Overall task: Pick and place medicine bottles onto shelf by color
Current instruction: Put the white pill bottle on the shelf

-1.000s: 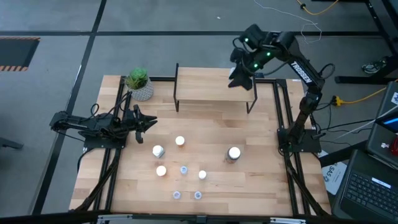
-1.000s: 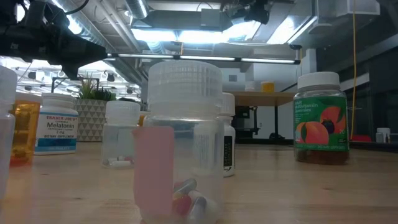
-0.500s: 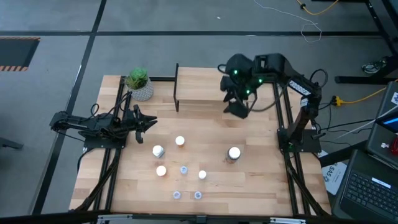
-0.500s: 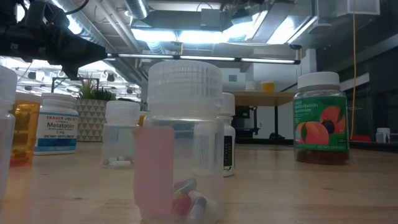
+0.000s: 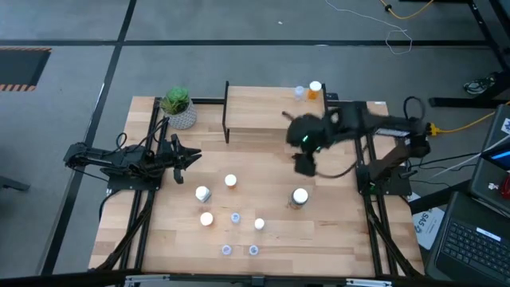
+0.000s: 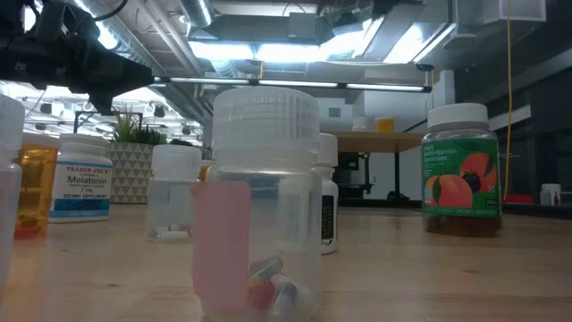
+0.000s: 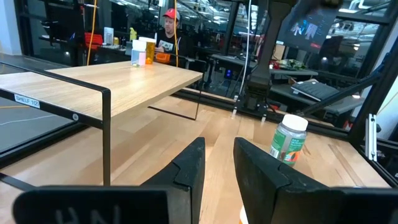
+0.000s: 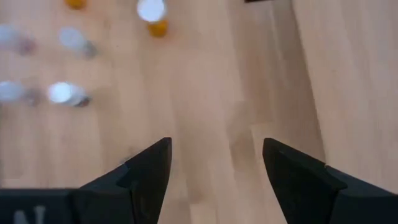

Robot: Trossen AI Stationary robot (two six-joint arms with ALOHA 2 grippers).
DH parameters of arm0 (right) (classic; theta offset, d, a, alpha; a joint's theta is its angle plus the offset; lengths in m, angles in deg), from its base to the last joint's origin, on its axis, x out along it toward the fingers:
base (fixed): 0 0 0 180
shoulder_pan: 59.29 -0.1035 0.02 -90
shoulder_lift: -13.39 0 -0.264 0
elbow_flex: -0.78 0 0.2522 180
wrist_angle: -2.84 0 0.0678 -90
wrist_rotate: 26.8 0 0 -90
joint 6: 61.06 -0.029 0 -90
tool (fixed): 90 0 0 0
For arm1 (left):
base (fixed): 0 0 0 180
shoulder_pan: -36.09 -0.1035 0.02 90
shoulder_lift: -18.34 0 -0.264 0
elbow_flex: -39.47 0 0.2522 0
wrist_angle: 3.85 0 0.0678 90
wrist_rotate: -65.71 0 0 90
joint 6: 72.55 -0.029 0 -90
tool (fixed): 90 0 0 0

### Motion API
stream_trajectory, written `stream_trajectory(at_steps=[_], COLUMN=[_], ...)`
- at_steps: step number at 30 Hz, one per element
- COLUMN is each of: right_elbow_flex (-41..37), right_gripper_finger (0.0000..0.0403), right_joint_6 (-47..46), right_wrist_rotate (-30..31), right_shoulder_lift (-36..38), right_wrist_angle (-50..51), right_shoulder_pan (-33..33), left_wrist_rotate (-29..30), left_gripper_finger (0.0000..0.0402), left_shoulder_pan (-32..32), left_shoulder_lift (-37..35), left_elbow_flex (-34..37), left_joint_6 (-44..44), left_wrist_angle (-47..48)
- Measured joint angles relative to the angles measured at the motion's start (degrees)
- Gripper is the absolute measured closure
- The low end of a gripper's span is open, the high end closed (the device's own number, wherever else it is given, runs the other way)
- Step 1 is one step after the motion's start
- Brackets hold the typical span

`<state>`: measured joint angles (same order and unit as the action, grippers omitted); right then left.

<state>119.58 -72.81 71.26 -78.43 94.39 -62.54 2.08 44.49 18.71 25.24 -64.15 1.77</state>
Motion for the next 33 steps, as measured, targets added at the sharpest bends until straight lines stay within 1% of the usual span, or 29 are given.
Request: stream_trajectory(at_steps=[1,4,7,10,13,22,28,33], right_elbow_flex=[-4.59,-15.0,-21.62,-25.11,-25.42,-18.68,-17.82,-17.8], right_gripper_finger=[0.015,0.015,0.015,0.015,0.015,0.015,0.015,0.015], right_joint_6=[0.3,4.27,7.45,7.64,7.71,7.73,7.77,7.66], right_wrist_rotate=[-0.02,-5.62,-7.9,-7.71,-7.78,-9.03,-9.34,-9.25], right_shoulder_lift=[0.47,0.5,-1.29,-4.51,-7.46,-15.43,-19.71,-21.42], right_wrist_angle=[-4.78,-17.7,-24.57,-28.48,-33.16,-35.58,-39.7,-45.17], right_shoulder_pan=[-0.87,-3.65,-6.37,-8.27,-9.81,-14.39,-17.89,-18.8], left_wrist_rotate=[0.0,-0.02,-0.01,-0.02,-0.02,-0.01,-0.02,-0.01], left_gripper_finger=[0.0321,0.0321,0.0321,0.0321,0.0321,0.0321,0.0321,0.0321], left_shoulder_pan=[-0.02,0.0,0.0,0.0,0.0,-0.02,0.0,-0.01], left_shoulder_lift=[-0.02,-0.01,0.0,-0.02,-0.01,-0.01,-0.01,-0.01], left_elbow_flex=[0.02,0.01,0.01,0.0,0.0,0.0,0.0,0.0], left_joint_6=[0.02,0.02,0.02,0.0,0.0,0.0,0.0,0.0], left_wrist_angle=[0.0,0.0,0.0,0.02,0.01,0.09,0.2,0.78])
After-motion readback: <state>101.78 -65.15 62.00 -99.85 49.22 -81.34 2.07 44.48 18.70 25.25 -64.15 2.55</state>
